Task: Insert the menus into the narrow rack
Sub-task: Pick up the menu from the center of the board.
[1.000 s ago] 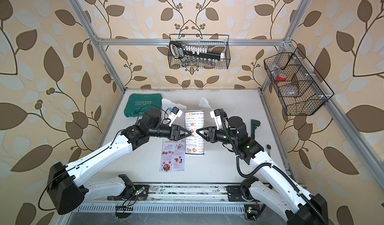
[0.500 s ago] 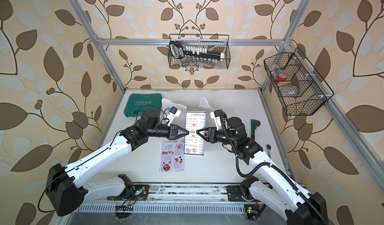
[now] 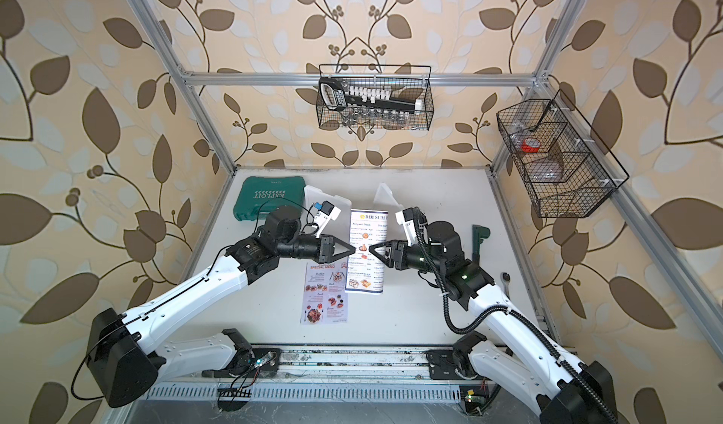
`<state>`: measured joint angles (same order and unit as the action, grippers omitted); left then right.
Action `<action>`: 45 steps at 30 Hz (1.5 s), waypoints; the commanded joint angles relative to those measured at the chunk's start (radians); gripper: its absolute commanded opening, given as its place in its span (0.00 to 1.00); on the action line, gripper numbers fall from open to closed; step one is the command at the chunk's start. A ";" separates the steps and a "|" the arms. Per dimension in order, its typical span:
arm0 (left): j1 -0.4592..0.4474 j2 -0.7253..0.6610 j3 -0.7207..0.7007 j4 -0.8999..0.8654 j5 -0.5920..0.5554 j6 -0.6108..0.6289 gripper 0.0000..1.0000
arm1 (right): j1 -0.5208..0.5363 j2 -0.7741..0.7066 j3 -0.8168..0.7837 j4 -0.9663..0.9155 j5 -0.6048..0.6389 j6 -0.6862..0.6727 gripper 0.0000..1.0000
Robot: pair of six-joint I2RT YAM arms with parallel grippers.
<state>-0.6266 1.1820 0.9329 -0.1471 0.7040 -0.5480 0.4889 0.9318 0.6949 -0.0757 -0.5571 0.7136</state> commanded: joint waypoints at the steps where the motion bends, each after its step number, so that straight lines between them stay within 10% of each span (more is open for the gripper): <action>1: 0.008 -0.016 0.069 -0.038 0.006 0.045 0.00 | 0.003 -0.001 -0.014 0.026 0.014 -0.001 0.59; 22: 0.008 0.001 0.413 -0.293 0.022 0.208 0.00 | -0.014 0.010 0.042 0.234 -0.120 0.093 0.95; 45: 0.008 -0.084 0.346 -0.160 0.150 0.159 0.00 | -0.033 0.074 0.006 0.547 -0.306 0.270 0.98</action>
<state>-0.6266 1.1339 1.2831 -0.3759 0.8066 -0.3752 0.4614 0.9962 0.7071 0.4038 -0.8303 0.9516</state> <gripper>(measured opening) 0.045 0.984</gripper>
